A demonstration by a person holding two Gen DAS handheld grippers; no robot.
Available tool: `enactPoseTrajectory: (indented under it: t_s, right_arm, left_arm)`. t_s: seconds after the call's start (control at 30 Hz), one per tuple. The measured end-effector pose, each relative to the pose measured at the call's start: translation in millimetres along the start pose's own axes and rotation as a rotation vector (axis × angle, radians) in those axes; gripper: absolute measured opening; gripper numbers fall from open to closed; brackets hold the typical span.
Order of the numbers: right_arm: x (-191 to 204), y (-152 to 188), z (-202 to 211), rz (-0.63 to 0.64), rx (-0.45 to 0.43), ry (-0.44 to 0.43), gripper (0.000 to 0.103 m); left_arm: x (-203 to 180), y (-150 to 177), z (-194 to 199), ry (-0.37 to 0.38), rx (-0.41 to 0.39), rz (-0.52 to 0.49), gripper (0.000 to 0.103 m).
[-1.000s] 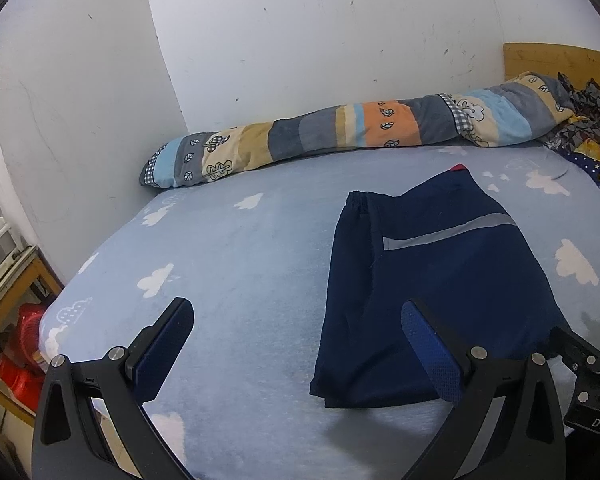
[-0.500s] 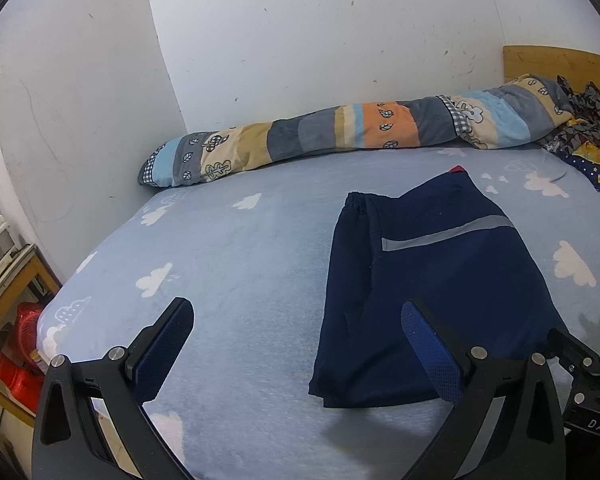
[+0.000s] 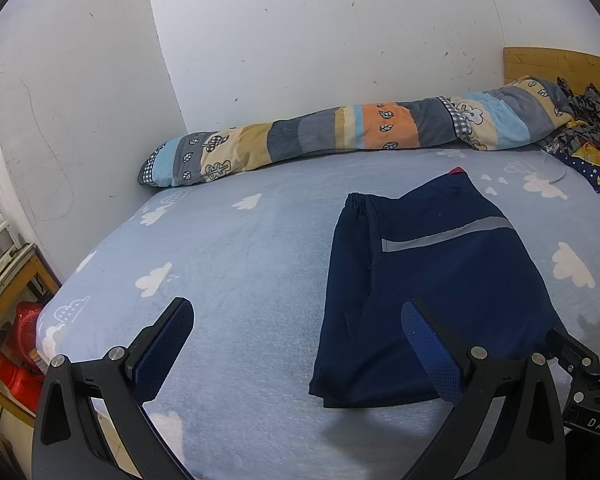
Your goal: Fold large clothes
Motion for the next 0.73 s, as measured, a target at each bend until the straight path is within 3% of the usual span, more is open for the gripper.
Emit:
enactPoseTrajectory:
  t_s: [0.5,0.73]
  right_arm:
    - [-0.4,0.2,0.4,-0.005,-0.003,0.003,0.095]
    - [-0.1,-0.8,1.6,-0.006,-0.009,0.001,0.095]
  left_arm:
    - [-0.9,0.2,0.5,-0.004,0.0,0.002,0.103]
    - [1.9,-1.8,3.5,0.05,0.006,0.02,0.103]
Point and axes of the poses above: each gripper's, at about its wrist camera, not at the fingertips, and z roughly against the way its jaws point, x to its left, y to its underside, the point moved 9 cm from there along -z, roughly the way its jaws point, and after that the axes turned 6 degrees about x, right-handed, at the moved point
